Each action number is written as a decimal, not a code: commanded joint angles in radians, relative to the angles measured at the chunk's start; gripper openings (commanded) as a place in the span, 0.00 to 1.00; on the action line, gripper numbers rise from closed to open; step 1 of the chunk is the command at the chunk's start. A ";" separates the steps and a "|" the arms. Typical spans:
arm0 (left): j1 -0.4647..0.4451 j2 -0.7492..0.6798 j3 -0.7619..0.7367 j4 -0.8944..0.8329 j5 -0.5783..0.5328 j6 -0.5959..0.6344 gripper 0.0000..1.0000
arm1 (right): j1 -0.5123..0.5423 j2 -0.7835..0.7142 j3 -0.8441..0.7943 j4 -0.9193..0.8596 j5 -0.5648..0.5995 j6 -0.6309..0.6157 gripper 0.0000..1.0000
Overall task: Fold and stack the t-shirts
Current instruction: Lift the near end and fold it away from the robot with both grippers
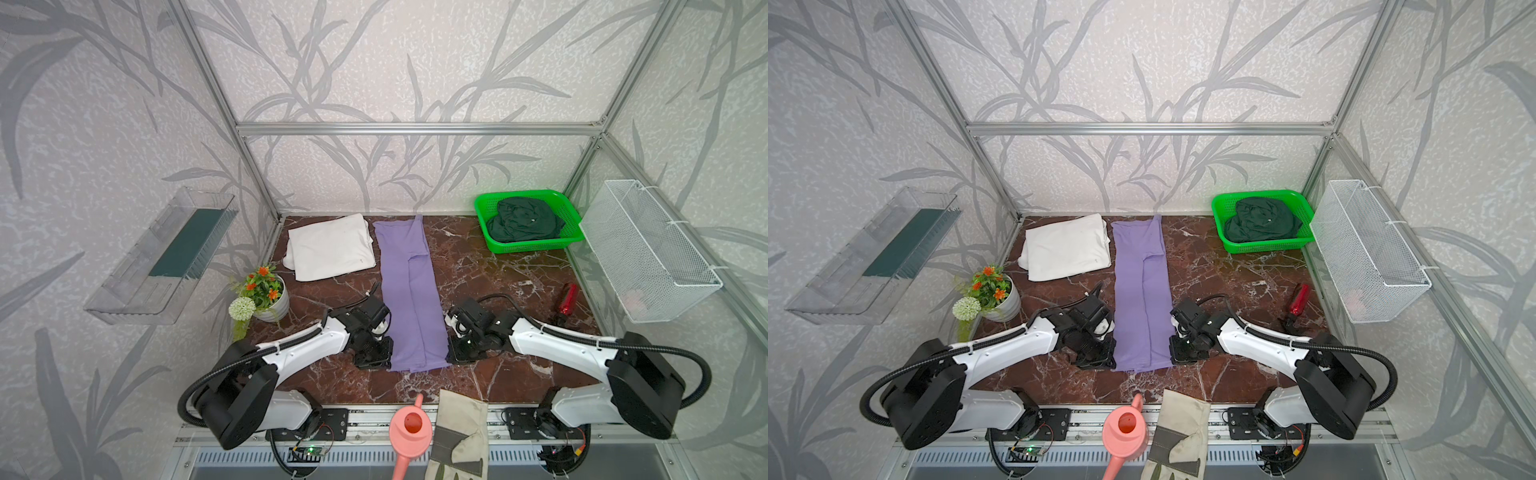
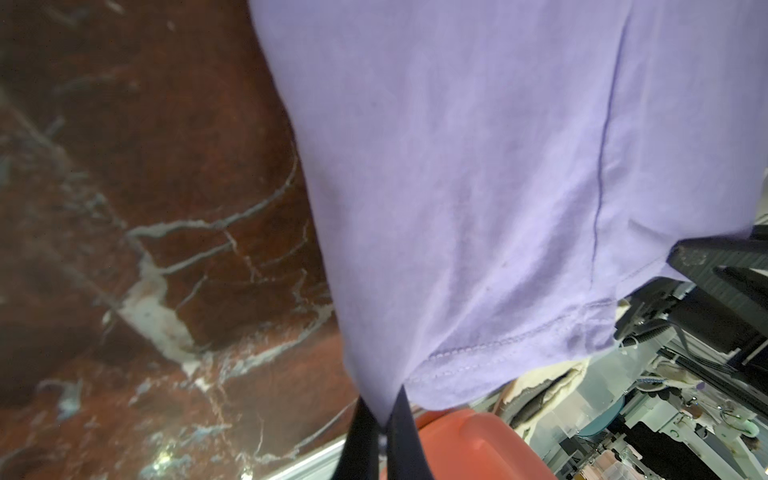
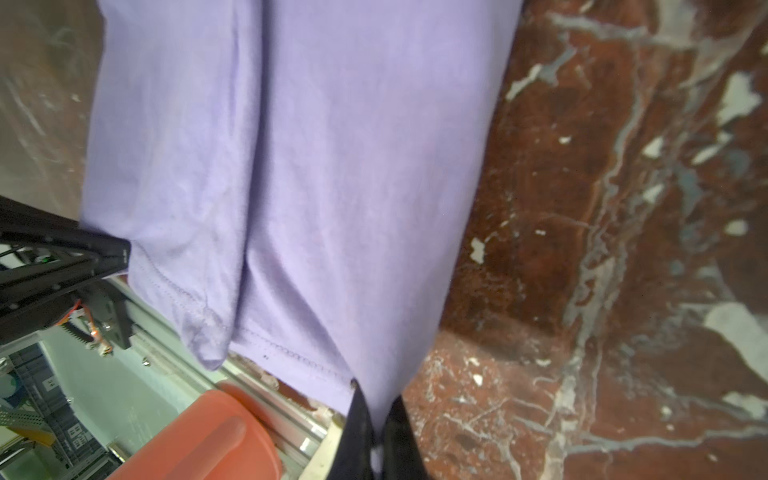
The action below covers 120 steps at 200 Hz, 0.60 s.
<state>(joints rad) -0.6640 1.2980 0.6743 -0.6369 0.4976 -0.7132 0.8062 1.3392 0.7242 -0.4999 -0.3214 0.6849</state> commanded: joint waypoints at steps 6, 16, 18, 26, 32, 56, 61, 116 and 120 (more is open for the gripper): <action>-0.003 -0.081 0.022 -0.130 -0.070 0.032 0.00 | 0.005 -0.090 -0.015 -0.080 0.049 0.040 0.00; -0.002 -0.096 0.042 -0.141 -0.097 0.040 0.00 | 0.005 -0.110 -0.005 -0.084 0.067 0.039 0.00; -0.002 -0.099 0.044 -0.142 -0.102 0.041 0.00 | 0.005 -0.113 -0.002 -0.086 0.072 0.039 0.00; -0.003 -0.105 0.057 -0.145 -0.118 0.044 0.00 | 0.006 -0.119 0.015 -0.098 0.089 0.038 0.00; -0.002 -0.107 0.066 -0.142 -0.130 0.044 0.00 | 0.005 -0.122 0.029 -0.104 0.101 0.035 0.00; -0.002 -0.120 0.086 -0.144 -0.155 0.041 0.00 | 0.005 -0.113 0.080 -0.120 0.120 0.026 0.00; -0.002 -0.125 0.090 -0.145 -0.158 0.040 0.00 | 0.004 -0.109 0.089 -0.122 0.119 0.025 0.00; 0.001 -0.145 0.167 -0.198 -0.307 0.052 0.00 | -0.008 -0.078 0.162 -0.131 0.218 0.018 0.00; 0.000 -0.139 0.174 -0.199 -0.324 0.053 0.00 | -0.015 -0.077 0.168 -0.128 0.223 0.014 0.00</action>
<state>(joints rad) -0.6678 1.1584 0.7998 -0.7521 0.3141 -0.6807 0.8104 1.2507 0.8505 -0.5739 -0.1970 0.7101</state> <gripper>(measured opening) 0.048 0.062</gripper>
